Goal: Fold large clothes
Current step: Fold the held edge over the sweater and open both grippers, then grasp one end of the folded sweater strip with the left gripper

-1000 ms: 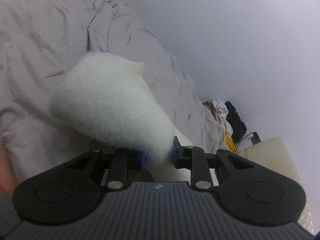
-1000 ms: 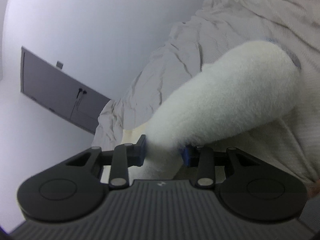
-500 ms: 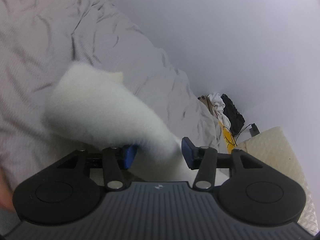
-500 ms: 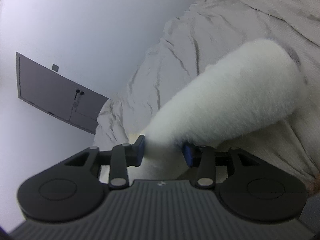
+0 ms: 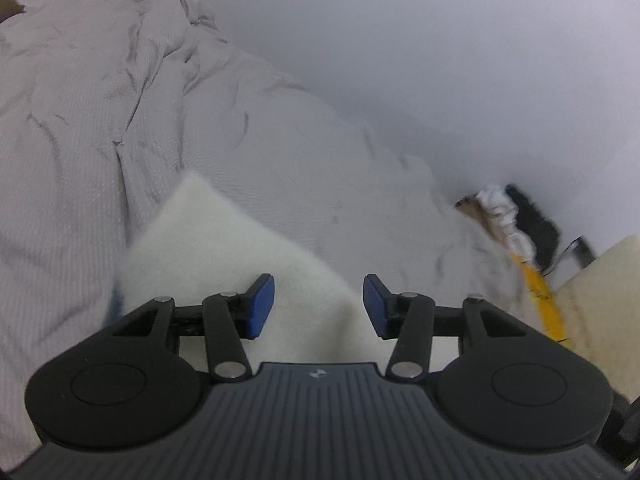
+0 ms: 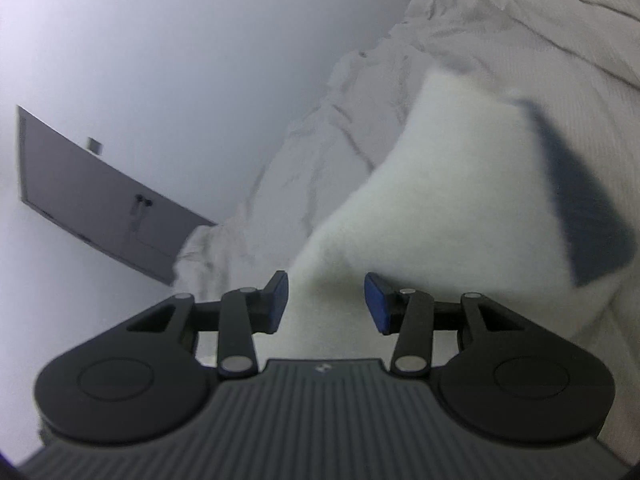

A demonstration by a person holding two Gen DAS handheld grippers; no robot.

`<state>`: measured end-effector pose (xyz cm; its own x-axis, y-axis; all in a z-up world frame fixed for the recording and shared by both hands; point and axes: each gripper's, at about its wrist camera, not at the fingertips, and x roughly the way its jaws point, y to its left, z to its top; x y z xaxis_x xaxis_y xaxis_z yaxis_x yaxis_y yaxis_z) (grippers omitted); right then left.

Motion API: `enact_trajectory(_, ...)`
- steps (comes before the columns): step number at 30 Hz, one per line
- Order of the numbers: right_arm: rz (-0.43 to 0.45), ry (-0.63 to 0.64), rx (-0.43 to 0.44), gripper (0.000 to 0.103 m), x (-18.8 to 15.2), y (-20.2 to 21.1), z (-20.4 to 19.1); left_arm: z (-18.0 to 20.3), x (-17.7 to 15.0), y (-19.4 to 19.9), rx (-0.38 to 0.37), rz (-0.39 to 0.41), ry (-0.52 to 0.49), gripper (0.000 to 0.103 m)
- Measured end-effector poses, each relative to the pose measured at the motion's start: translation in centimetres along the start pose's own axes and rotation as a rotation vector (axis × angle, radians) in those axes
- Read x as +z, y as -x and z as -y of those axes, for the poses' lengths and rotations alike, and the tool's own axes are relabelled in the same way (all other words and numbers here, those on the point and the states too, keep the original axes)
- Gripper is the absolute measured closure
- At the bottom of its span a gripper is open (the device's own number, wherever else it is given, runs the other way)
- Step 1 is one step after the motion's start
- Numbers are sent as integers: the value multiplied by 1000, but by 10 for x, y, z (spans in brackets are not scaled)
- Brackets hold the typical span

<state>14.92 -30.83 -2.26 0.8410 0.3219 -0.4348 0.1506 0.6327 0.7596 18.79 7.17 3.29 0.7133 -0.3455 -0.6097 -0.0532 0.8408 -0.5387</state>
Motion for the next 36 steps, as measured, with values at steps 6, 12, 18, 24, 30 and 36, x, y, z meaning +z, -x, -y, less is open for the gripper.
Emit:
enact_trajectory(6, -31, 56, -76, 60, 11, -48, 20, -4, 0, -55, 63, -12, -126, 48)
enact_trajectory(12, -34, 269, -140, 61, 8, -81, 14, -10, -3, -98, 103, -55, -179, 48)
enact_trajectory(18, -23, 406, -167, 61, 8, -103, 10, -14, 0, -115, 111, -64, -196, 48)
enact_trajectory(24, 6, 470, -171, 60, 4, -92, 4, -2, -7, -97, 121, -31, -261, 48)
enact_trajectory(30, 26, 582, -167, 56, -16, -69, -17, 14, -26, -61, 77, -8, -322, 48)
enact_trajectory(36, 20, 674, -152, 44, -42, -46, -29, 30, -57, -33, 84, 16, -425, 46)
